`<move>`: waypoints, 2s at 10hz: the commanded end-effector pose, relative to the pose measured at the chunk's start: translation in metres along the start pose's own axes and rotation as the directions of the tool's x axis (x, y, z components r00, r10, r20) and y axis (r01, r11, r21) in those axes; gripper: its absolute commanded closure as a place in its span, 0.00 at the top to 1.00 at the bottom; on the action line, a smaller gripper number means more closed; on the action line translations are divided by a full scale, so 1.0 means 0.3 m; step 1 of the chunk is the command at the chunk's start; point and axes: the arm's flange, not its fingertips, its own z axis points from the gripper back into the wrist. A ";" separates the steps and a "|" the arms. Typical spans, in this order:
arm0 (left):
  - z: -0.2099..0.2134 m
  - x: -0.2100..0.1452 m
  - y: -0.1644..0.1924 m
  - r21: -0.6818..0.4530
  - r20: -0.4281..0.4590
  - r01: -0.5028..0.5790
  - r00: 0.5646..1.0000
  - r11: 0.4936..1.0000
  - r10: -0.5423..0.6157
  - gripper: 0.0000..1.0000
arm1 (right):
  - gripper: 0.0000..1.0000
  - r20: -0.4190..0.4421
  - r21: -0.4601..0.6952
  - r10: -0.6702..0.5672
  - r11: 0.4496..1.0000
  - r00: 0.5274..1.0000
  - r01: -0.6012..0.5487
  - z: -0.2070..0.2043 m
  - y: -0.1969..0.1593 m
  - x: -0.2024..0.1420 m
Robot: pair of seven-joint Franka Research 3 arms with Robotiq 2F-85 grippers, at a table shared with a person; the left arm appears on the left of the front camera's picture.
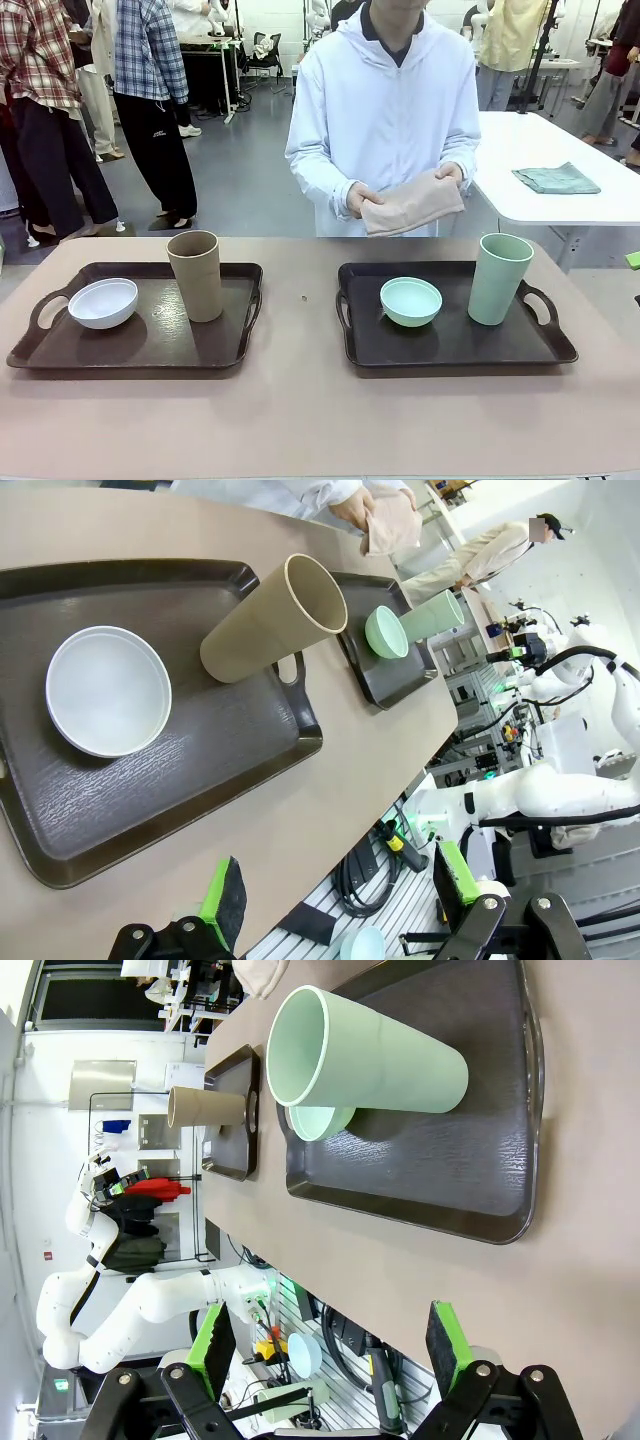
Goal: Set up a tray with a mat and arrange the tableware.
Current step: Pick up the Picnic Bowl and Reusable plastic cup from the Handle tray in front of the human's position and hold them in the air.
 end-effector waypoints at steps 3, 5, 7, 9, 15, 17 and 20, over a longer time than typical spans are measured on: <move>0.005 0.007 0.007 -0.021 0.016 0.022 1.000 1.000 -0.022 1.00 | 1.00 0.011 0.024 0.013 1.000 1.000 -0.013 0.000 -0.003 0.009; -0.023 0.056 -0.122 0.119 -0.024 0.080 0.997 0.990 -0.078 1.00 | 1.00 0.021 -0.029 0.173 0.985 0.985 -0.172 0.026 0.015 0.038; -0.064 0.168 -0.336 0.249 -0.067 0.167 0.986 0.954 -0.156 1.00 | 1.00 0.038 -0.065 0.471 0.881 0.881 -0.468 0.098 0.047 0.124; -0.146 0.281 -0.590 0.347 -0.126 0.208 0.977 0.914 -0.174 1.00 | 1.00 0.012 -0.136 0.697 0.711 0.717 -0.690 0.155 0.050 0.193; -0.725 0.407 -1.027 0.452 -0.373 0.294 0.920 0.842 -0.121 1.00 | 1.00 -0.267 -0.094 0.867 0.411 0.420 -0.907 0.082 0.054 0.373; -0.878 0.418 -1.092 0.502 -0.375 0.305 0.920 0.810 -0.114 1.00 | 1.00 -0.278 -0.064 0.873 0.399 0.400 -0.915 0.104 0.042 0.373; -0.778 0.354 -1.029 0.436 -0.377 0.305 0.916 0.847 -0.136 1.00 | 1.00 -0.246 -0.074 0.865 0.433 0.437 -0.899 0.060 0.062 0.375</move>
